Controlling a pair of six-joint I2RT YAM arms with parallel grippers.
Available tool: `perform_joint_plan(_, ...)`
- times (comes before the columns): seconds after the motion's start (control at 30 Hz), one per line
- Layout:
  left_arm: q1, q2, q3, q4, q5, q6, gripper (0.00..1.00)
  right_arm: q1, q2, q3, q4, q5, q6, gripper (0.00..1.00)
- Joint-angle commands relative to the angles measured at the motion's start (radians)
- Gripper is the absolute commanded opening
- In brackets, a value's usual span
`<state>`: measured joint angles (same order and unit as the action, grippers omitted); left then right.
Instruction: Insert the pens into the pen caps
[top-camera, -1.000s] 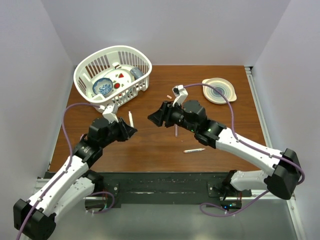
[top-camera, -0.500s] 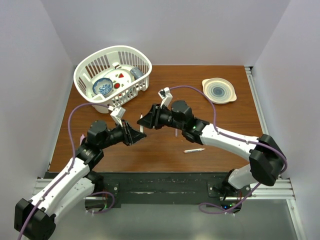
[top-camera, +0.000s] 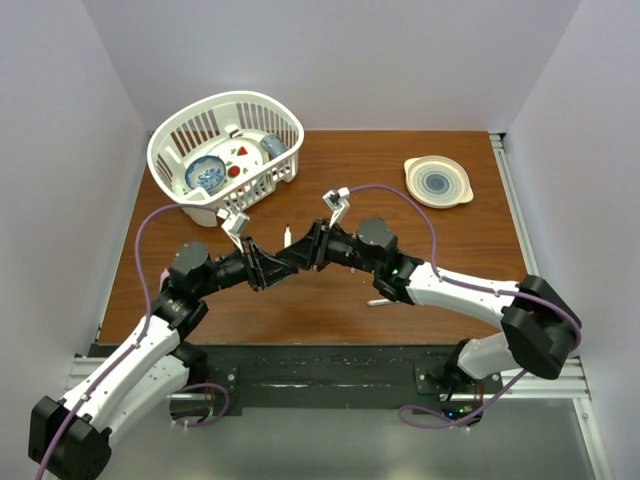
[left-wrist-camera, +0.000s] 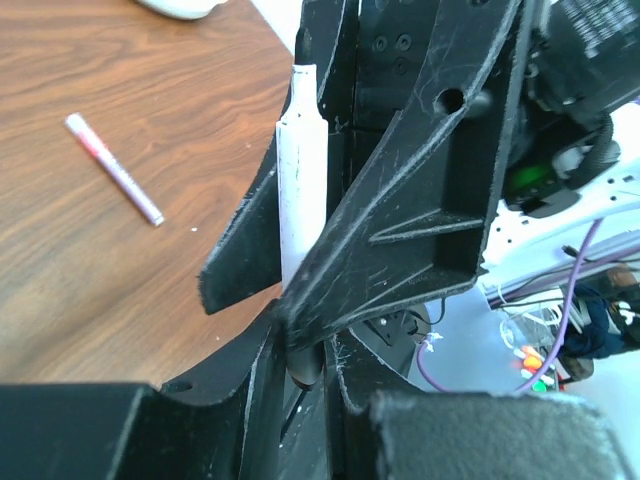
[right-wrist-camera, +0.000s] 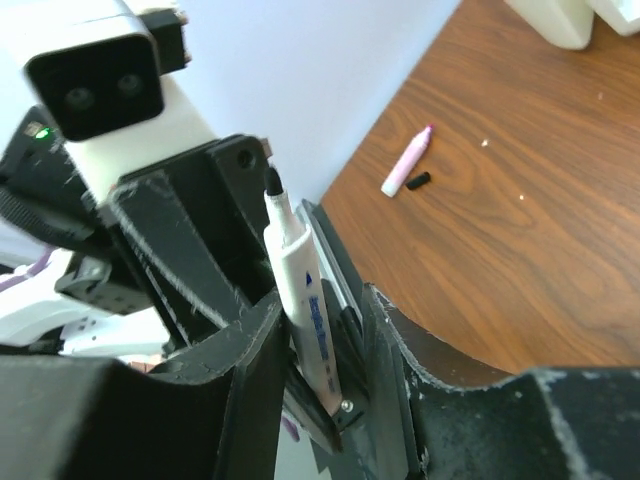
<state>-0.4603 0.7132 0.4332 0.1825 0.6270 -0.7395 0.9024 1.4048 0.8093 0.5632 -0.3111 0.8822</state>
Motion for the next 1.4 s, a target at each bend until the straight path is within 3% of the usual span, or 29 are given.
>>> perform_joint_plan(0.0, 0.003, -0.024, -0.001, 0.124, 0.043, -0.031, 0.00, 0.009, -0.056, -0.050, 0.182, -0.042, 0.027, 0.38)
perform_joint_plan(0.13, 0.003, -0.040, -0.002, 0.114, 0.036, -0.034, 0.00, 0.009, -0.072, -0.070, 0.228, -0.042, 0.038, 0.41)
perform_joint_plan(0.33, 0.003, -0.037, -0.005, 0.130, 0.042, -0.047, 0.00, 0.009, -0.075, -0.096, 0.274, -0.048, 0.041, 0.28)
perform_joint_plan(0.4, 0.003, -0.035, -0.008, 0.143, 0.042, -0.057, 0.00, 0.009, -0.067, -0.107, 0.308, -0.048, 0.049, 0.17)
perform_joint_plan(0.47, 0.003, -0.032, -0.005, 0.147, 0.037, -0.061, 0.00, 0.009, -0.060, -0.108, 0.345, -0.063, 0.050, 0.00)
perform_joint_plan(0.53, 0.003, -0.035, 0.012, 0.097, -0.004, -0.046, 0.20, 0.009, -0.058, -0.116, 0.383, -0.066, 0.061, 0.00)
perform_joint_plan(0.57, 0.003, -0.038, 0.019, 0.069, -0.024, -0.035, 0.42, 0.009, -0.061, -0.133, 0.432, -0.050, 0.066, 0.00)
perform_joint_plan(0.6, 0.003, -0.049, 0.028, 0.042, -0.073, -0.026, 0.50, 0.009, -0.067, -0.136, 0.432, -0.034, 0.067, 0.00)
perform_joint_plan(0.67, 0.003, -0.063, 0.065, -0.067, -0.139, 0.009, 0.64, 0.007, -0.102, -0.112, 0.303, 0.024, 0.031, 0.00)
perform_joint_plan(0.77, 0.003, -0.075, 0.128, -0.240, -0.307, 0.011, 0.69, 0.006, -0.148, -0.037, 0.073, 0.073, -0.087, 0.00)
perform_joint_plan(0.93, 0.003, -0.041, 0.211, -0.493, -0.680, -0.110, 0.70, -0.028, -0.184, 0.059, -0.175, 0.170, -0.190, 0.00)
perform_joint_plan(1.07, 0.009, 0.095, 0.280, -0.665, -0.913, -0.251, 0.70, -0.046, -0.220, 0.128, -0.362, 0.220, -0.268, 0.00)
perform_joint_plan(1.1, 0.015, 0.124, 0.320, -0.725, -1.029, -0.312, 0.69, -0.046, -0.227, 0.139, -0.388, 0.230, -0.287, 0.00)
perform_joint_plan(1.2, 0.073, 0.213, 0.355, -0.883, -1.128, -0.452, 0.68, -0.045, -0.240, 0.175, -0.469, 0.247, -0.351, 0.00)
perform_joint_plan(1.37, 0.216, 0.264, 0.331, -0.887, -1.160, -0.552, 0.64, -0.046, -0.250, 0.197, -0.534, 0.270, -0.373, 0.00)
